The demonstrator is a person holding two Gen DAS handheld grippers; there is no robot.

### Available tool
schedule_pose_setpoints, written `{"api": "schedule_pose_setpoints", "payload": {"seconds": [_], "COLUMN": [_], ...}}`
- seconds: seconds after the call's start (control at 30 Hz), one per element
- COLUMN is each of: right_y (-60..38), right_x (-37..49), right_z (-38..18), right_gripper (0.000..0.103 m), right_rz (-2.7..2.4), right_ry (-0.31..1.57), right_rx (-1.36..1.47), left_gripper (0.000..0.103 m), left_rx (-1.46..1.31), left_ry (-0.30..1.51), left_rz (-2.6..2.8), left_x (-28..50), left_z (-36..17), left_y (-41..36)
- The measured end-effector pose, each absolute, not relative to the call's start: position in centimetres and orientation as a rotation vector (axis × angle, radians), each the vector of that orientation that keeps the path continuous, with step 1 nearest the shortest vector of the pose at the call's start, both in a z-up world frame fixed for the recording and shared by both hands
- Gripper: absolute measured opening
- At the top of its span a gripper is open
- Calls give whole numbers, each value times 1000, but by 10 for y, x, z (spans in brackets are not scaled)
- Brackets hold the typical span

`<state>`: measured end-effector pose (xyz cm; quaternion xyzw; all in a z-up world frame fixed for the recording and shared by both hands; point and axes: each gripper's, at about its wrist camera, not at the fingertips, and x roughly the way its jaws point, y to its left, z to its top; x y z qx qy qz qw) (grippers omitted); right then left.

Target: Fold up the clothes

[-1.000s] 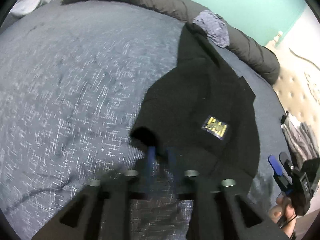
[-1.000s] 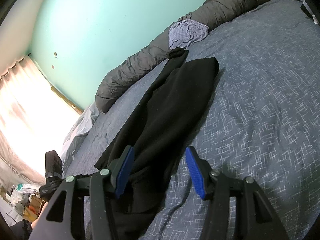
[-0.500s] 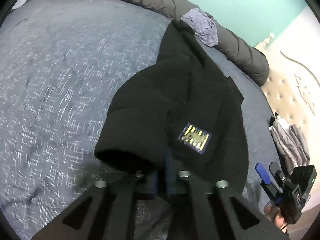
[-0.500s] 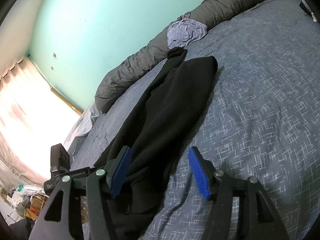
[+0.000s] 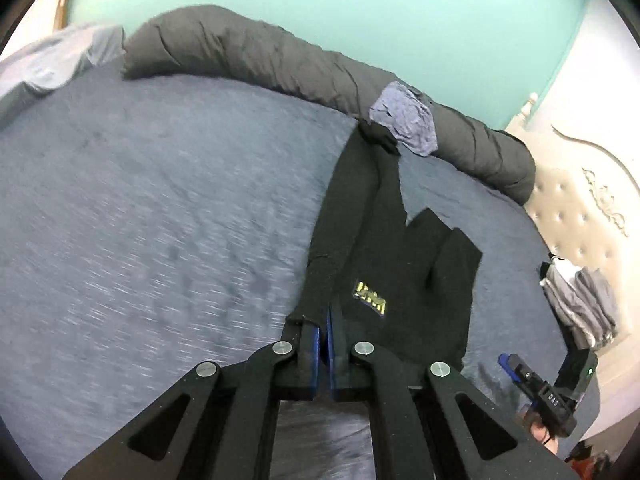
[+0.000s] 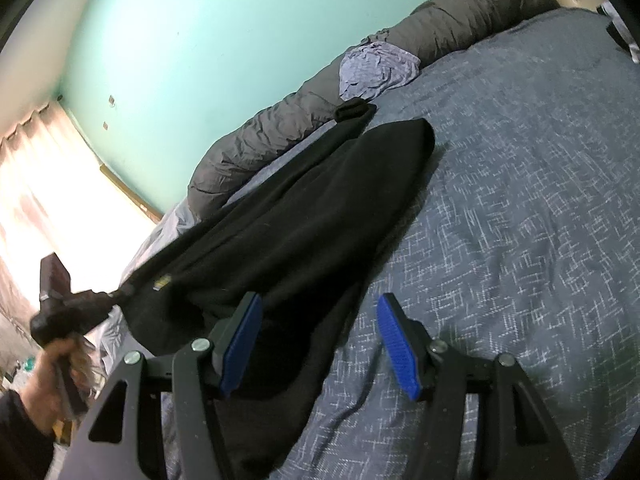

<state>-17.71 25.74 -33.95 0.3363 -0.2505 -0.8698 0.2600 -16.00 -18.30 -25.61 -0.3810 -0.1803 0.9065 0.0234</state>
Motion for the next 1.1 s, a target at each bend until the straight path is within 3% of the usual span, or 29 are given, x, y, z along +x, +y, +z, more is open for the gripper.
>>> {"api": "schedule_pose_setpoints", "payload": {"seconds": [0.37,0.53,0.73,0.93,1.1], "right_y": [244,225,197,169,152], "right_x": [-155,-161,-190,-205,-210], "right_z": [-340,-327,-330,-345,-357], "right_gripper": [63,69,70,70,70], "right_rz": [-2383,-2376,-2335,-2260,-2200], "right_ry": [-584,-473,-313,-207,-145], "right_rx": [990,1070,1222,1369,1461], "left_gripper": [2,2,3,8,28], "left_rx": [-1166,-1212,-1256,-1379,-1419], "left_ry": [-659,-651,-807,-872,-959], "left_rz": [2983,2975,2925,2772,2678], "left_x": [-127,-118,-113,-95,-61], "left_z": [-209,-213,-235,-274,-303], "left_y": [-297,-328,-361,-354,-347]}}
